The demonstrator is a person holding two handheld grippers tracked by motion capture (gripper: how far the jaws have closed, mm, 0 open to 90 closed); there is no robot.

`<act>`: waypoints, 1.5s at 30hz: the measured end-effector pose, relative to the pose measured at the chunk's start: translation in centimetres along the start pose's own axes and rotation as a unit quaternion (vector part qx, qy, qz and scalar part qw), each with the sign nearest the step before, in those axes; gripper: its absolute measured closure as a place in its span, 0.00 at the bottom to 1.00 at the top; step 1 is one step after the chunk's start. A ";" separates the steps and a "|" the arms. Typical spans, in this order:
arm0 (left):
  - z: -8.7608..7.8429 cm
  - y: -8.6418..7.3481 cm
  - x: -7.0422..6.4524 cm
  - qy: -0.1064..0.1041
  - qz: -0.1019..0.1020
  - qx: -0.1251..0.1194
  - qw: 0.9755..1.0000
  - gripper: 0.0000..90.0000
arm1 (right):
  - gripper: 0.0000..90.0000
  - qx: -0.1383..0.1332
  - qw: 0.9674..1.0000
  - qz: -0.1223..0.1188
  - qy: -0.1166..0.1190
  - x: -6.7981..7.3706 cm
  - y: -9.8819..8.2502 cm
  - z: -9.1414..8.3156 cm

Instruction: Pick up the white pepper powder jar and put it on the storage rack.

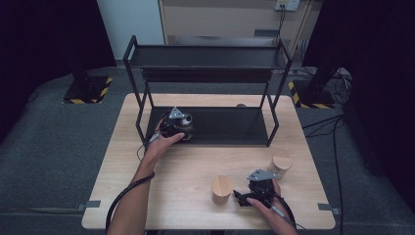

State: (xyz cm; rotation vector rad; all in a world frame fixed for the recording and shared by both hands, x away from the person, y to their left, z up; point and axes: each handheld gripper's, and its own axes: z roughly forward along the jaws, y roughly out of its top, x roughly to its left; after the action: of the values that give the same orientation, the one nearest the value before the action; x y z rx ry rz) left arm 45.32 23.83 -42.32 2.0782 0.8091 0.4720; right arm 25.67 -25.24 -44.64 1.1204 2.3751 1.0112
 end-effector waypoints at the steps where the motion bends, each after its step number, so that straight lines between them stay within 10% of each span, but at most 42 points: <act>1: 0.0 0.0 0.0 0.000 0.000 0.000 1.000 0.32 | 0.00 0.000 1.000 0.000 0.000 0.0 0.0 0.0; 22: 0.3 0.1 0.6 -0.010 -0.026 0.008 1.000 0.31 | 0.01 0.000 1.000 0.000 0.000 0.0 0.0 0.0; 30: -0.2 0.5 -1.0 0.019 -0.023 0.016 0.999 0.09 | 0.01 0.000 1.000 0.000 0.000 0.0 0.0 0.0; 45: -2.5 0.1 -1.3 0.028 -0.035 0.003 0.999 0.06 | 0.01 0.000 1.000 0.000 0.000 0.0 0.0 0.0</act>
State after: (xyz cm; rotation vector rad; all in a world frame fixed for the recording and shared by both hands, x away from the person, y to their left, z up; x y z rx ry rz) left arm 42.97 24.26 -40.82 2.0427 0.9138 0.4908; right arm 25.67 -25.24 -44.64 1.1205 2.3751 1.0111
